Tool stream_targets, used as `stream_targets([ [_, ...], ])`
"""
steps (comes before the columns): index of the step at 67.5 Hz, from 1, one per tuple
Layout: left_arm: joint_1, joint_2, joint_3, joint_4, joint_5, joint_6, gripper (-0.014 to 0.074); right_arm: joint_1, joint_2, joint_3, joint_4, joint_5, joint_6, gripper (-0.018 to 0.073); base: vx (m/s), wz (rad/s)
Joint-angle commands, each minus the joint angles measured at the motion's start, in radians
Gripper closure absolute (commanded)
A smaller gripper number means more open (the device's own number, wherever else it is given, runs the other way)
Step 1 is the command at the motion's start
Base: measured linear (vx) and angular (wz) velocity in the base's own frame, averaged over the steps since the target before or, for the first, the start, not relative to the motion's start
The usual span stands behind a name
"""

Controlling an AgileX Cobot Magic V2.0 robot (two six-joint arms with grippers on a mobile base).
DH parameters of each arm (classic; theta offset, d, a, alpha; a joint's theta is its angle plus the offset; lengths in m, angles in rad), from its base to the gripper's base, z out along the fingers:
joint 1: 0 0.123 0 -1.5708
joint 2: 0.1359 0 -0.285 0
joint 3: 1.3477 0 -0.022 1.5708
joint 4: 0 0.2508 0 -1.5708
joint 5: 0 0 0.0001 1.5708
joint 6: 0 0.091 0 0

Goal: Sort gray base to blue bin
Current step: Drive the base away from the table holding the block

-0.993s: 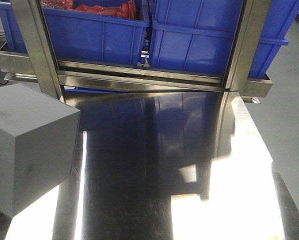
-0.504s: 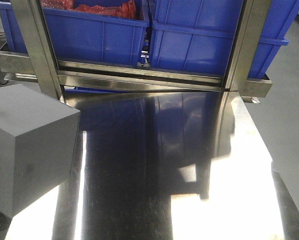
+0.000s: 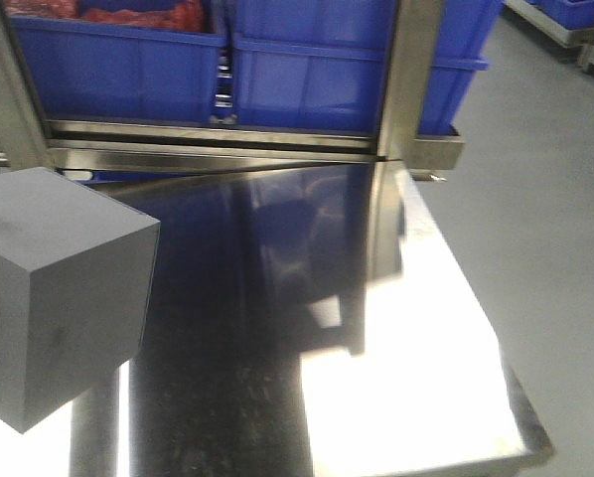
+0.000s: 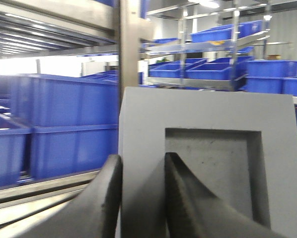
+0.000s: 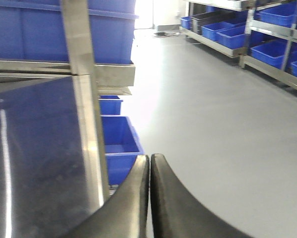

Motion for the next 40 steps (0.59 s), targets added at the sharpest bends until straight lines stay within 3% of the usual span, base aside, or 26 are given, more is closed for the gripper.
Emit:
stream_targets([
  [1,-0.001,0.006,-0.028,-0.01,-0.11,-0.013,0.0593,-0.006,0.018,0.002,-0.008,-0.075,-0.012,0.0564,-0.11,-0.41],
  [40,-0.001,0.006,-0.028,-0.01,-0.11,-0.012,0.0593,-0.006,0.018,0.002,-0.008,-0.075,-0.012,0.0564,-0.13,-0.52],
])
